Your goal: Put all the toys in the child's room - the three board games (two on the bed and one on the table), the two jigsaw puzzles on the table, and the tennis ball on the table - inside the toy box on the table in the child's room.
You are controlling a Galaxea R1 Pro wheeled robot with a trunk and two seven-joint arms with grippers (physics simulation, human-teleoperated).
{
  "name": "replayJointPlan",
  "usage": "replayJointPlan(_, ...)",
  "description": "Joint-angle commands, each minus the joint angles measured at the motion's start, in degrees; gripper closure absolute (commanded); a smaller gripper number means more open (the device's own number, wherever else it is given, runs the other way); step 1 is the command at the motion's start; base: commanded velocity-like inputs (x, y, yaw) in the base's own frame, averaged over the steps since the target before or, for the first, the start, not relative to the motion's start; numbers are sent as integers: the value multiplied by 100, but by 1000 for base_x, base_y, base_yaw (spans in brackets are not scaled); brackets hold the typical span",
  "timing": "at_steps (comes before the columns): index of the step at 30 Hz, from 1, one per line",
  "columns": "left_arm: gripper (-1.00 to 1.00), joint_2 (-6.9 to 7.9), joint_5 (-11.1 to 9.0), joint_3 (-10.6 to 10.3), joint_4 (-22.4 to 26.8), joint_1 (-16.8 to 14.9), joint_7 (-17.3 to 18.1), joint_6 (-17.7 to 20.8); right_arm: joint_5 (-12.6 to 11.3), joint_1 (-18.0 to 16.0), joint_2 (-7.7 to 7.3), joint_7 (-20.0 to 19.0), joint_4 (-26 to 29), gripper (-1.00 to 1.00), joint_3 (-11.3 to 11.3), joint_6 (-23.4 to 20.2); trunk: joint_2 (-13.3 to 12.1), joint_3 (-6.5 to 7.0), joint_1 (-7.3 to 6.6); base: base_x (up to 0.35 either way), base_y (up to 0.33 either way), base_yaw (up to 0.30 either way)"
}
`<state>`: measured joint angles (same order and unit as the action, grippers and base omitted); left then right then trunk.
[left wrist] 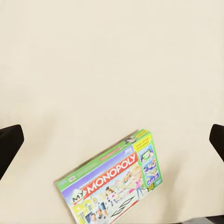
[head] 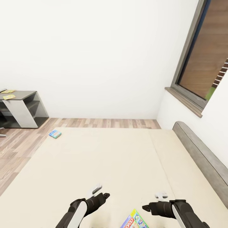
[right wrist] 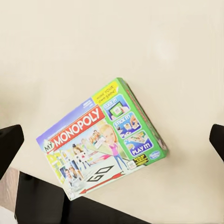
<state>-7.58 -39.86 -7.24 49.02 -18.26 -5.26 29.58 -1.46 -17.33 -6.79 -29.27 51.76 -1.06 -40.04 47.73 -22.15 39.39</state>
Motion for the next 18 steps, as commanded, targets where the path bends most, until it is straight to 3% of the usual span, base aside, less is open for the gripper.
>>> replayJointPlan(1, -100, 1, -59, -14, 15, -2, -53, 14, -14, -6, -2, -15, -25, -100, -10, -26, 6, -17, 1, 0, 0, 0)
replayJointPlan(18, -100, 2, -25, -53, 28, -2, -72, -30, -12, -20, -21, -14, -142, -100, -9, 171, 6, -175, 1, 0, 0, 0)
